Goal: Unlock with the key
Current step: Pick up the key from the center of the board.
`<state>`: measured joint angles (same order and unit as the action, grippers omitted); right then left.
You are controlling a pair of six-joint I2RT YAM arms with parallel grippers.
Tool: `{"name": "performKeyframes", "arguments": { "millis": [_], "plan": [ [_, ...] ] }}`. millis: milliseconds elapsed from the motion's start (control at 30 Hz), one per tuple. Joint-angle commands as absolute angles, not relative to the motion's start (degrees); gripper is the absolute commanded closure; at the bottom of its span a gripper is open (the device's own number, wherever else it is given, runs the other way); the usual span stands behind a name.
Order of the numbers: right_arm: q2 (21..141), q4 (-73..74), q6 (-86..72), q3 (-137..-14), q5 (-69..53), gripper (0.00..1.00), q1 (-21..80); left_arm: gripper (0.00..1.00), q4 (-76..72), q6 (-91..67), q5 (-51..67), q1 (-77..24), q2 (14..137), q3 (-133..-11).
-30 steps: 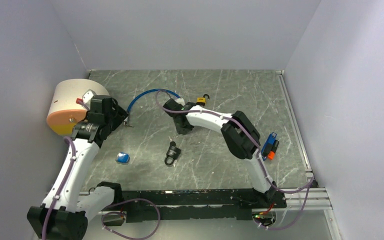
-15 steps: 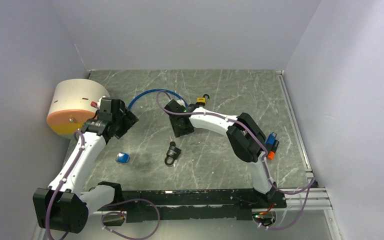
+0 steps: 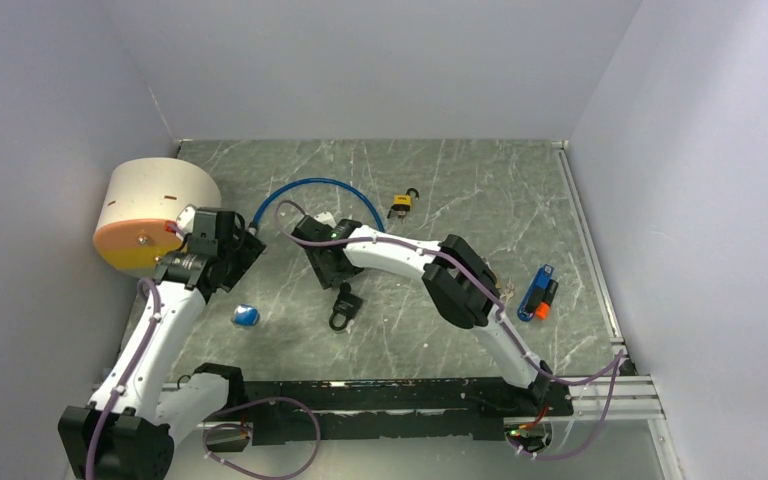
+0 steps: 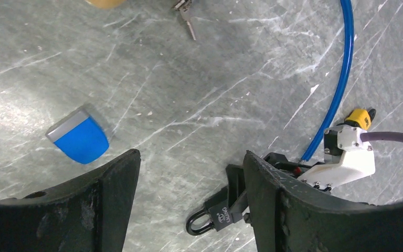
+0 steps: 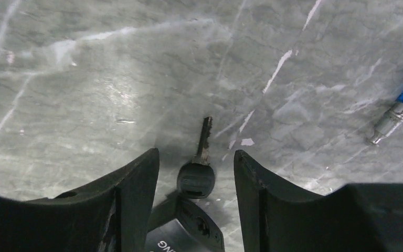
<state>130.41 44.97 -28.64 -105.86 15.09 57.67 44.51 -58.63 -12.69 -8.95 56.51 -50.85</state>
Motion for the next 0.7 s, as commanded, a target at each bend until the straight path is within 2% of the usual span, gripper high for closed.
{"name": "performKeyframes", "arguments": {
  "millis": [0, 200, 433, 667],
  "plan": [
    [129.8, 48.4, -28.2, -105.8, 16.8, 0.43, 57.6, 0.25, 46.7, -61.7, -16.5, -9.1, 54.1, -49.7],
    [130.0, 48.5, -29.1, -103.8, 9.4, 0.54, 57.5, 0.25, 46.8, -61.4, -16.4, -9.1, 55.2, -50.5],
    [127.6, 47.3, -30.2, -99.3, 5.0, 0.55, 55.2, 0.25, 46.4, -61.5, -15.4, -9.1, 55.2, -49.6],
    [128.5, 47.4, -29.5, -98.8, 7.7, 0.8, 54.5, 0.26, 44.7, -60.9, -13.2, -9.1, 56.0, -49.0]
  ]
}}
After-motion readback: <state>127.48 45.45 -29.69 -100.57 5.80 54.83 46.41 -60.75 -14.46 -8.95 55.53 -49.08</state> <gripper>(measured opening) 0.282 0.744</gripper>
